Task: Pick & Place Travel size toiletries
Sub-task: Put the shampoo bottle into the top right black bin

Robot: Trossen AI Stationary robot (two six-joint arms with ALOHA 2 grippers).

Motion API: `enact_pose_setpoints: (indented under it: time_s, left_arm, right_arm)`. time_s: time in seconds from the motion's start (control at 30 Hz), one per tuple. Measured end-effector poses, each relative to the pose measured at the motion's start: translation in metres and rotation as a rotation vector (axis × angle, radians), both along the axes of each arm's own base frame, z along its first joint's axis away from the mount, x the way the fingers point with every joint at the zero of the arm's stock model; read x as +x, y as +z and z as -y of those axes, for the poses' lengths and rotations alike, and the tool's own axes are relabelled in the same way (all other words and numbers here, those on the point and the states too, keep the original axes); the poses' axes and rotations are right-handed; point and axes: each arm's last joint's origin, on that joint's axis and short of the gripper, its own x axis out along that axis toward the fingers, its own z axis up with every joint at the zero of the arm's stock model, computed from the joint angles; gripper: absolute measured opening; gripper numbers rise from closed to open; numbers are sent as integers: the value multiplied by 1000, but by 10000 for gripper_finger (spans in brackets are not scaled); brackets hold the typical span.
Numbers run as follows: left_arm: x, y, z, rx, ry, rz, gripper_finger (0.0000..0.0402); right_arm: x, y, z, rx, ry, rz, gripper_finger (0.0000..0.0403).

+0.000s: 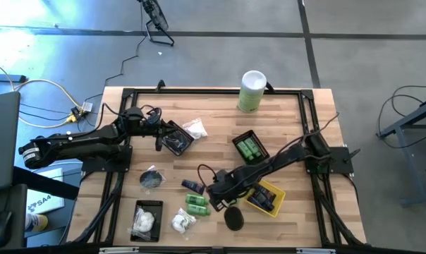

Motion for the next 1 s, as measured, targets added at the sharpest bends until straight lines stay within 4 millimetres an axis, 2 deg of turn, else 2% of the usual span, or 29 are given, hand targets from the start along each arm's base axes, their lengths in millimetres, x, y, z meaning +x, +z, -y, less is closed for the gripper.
enact_pose_setpoints:
  time_s: [0.1,0.27,0.73,0.87,1.0]
  left_arm:
    - [0,0,0,0,0,0,0]
    - [0,0,0,-1,0,-1,0]
    - [0,-1,0,-3,0,-5,0]
    - [0,-1,0,-4,0,-5,0]
    - [0,-1,0,-6,0,-9,0]
  right_arm:
    - [2,0,5,17,56,-3,2]
    - [6,-4,14,4,36,-9,20]
    - [4,-5,19,-67,-19,-20,208]
    - [-1,-7,20,-64,-55,-82,243]
    - [-2,-10,20,-64,-55,-109,255]
